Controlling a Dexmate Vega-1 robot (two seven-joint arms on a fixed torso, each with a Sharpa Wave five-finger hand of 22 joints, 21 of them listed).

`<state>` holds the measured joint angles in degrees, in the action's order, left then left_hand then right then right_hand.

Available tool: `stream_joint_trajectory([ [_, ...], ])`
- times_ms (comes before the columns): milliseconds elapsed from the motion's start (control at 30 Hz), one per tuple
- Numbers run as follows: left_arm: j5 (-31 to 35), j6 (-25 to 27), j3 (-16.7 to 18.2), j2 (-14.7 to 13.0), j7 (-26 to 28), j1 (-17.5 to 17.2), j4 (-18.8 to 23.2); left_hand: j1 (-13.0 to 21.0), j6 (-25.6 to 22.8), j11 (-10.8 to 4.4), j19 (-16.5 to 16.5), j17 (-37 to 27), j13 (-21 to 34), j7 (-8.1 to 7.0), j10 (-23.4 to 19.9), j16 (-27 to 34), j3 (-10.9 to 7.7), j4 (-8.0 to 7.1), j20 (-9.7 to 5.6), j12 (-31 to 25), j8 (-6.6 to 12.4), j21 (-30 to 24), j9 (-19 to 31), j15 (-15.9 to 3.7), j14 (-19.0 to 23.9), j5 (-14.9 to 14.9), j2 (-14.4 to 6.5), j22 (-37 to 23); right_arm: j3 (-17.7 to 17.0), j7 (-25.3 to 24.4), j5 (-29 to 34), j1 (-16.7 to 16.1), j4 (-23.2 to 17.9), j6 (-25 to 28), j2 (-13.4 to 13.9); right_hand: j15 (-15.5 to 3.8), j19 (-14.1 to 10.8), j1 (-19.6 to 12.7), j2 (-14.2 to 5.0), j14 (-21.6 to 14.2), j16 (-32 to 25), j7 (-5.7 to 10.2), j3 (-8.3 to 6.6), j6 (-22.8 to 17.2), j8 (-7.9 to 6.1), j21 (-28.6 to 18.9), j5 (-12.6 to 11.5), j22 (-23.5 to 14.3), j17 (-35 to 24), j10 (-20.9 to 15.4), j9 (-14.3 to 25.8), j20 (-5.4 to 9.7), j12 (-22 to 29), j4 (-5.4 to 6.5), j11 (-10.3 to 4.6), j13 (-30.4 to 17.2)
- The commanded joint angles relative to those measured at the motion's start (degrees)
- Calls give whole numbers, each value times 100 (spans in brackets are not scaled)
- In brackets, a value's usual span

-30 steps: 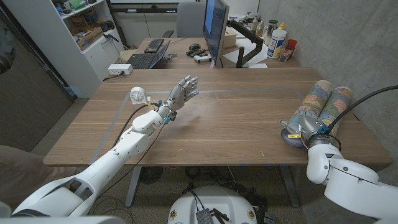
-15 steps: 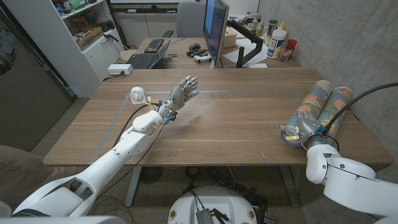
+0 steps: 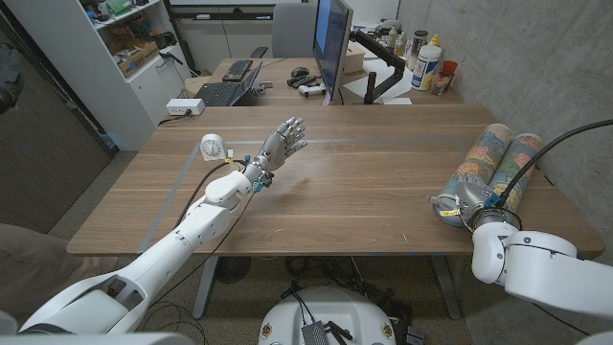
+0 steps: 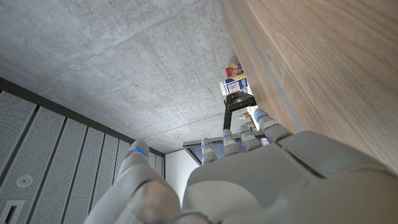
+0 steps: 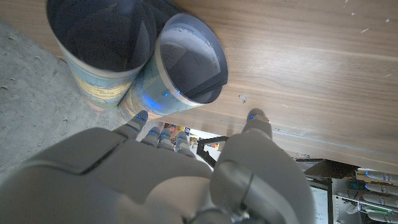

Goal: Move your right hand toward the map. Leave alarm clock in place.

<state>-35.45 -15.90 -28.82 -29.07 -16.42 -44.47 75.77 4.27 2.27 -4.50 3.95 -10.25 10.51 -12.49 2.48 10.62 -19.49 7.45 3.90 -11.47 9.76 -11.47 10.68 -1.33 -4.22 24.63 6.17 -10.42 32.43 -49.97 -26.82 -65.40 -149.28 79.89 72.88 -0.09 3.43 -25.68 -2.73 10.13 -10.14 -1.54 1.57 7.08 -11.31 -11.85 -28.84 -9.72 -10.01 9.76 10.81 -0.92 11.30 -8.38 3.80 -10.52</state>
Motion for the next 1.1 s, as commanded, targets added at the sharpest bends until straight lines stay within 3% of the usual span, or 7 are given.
stream_joint_trajectory([
  [33,-23,-40,3,30,-46,28,-92,39,30,9,-7,-25,23,-6,23,26,13,18,-30,5,36,-13,16,-18,-23,47,2,-11,727,-1403,-1806,925,99,9,261,35,42,-85,9,330,-3,-3,-3,49,-9,21,-40,-27,-7,85,11,-9,24,-39,12,-26],
  [567,-10,-58,1,73,-51,80,-214,40,-22,1,6,-25,23,0,11,30,22,18,-29,0,82,-18,16,-19,-13,52,4,-11,1154,-1403,-1908,1374,211,9,263,34,26,-165,15,316,-13,6,-13,38,-17,28,-95,-30,-6,74,12,-7,38,-56,7,-25],
  [867,-9,-20,-5,85,-34,98,-226,40,-37,4,7,-25,24,-3,6,28,26,18,-28,-2,94,-18,16,-20,-17,53,5,-11,1009,-1403,-1949,1279,199,9,308,34,22,-208,15,313,-15,8,-20,36,-19,33,-125,-31,-6,74,13,-6,42,-61,8,-25],
  [1100,-17,-46,-15,128,-84,148,-322,40,-60,10,4,-25,24,-1,10,28,30,17,-27,-1,107,-16,16,-22,-17,55,6,-11,1104,-1403,-1959,1380,212,9,293,35,21,-233,16,313,-16,8,-22,35,-20,36,-142,-32,-6,76,13,-8,44,-63,5,-25],
])
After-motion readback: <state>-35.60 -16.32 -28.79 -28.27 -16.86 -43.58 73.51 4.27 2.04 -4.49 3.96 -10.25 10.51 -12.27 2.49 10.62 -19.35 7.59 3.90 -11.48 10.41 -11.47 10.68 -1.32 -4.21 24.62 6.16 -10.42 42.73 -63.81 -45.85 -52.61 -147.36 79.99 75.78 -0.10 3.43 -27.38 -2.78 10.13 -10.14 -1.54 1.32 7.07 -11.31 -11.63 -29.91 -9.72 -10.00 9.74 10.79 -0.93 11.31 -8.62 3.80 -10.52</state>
